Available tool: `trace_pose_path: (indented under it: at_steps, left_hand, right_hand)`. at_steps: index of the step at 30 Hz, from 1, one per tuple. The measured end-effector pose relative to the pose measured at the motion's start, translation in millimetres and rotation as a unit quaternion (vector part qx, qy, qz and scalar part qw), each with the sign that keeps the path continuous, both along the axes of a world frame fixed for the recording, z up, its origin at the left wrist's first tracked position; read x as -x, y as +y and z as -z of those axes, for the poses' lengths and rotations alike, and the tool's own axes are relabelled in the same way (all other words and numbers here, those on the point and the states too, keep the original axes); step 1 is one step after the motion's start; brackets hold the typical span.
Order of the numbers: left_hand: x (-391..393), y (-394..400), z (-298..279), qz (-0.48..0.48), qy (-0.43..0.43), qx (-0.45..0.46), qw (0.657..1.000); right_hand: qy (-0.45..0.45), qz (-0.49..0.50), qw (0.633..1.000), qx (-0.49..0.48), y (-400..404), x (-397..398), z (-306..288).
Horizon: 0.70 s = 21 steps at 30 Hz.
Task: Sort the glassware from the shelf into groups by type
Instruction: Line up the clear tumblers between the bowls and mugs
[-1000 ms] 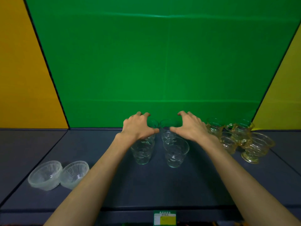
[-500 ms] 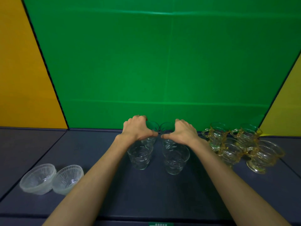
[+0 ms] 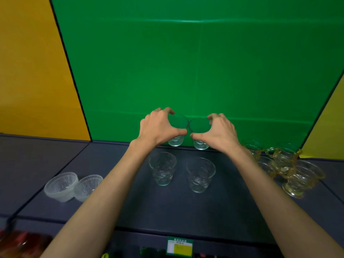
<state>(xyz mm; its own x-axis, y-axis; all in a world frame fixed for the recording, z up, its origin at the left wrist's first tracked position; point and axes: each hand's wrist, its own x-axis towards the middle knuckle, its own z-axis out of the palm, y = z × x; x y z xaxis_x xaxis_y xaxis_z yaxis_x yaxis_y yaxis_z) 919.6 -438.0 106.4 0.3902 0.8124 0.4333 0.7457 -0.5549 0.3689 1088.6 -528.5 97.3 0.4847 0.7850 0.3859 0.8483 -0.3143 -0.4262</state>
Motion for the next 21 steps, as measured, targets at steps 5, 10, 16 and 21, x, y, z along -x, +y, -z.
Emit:
trace_pose_path:
  at_steps: [5, 10, 16, 21]
  left_hand:
    - [21, -23, -6, -0.002, -0.008, -0.017, 1.0]
    - [42, -36, -1, 0.013, -0.016, -0.012, 1.0]
    - [61, -41, 10, 0.027, -0.019, 0.001, 0.999]
    - [64, -41, 23, 0.031, -0.007, 0.018, 0.999]
  right_hand:
    - [0.012, -0.014, 1.0, -0.014, -21, 15, -6]
    - [0.022, -0.013, 1.0, -0.008, -41, 35, -3]
    - [0.032, 0.02, 0.999, -0.005, -61, 47, 4]
    - [0.028, 0.035, 0.999, 0.009, -68, 45, 14]
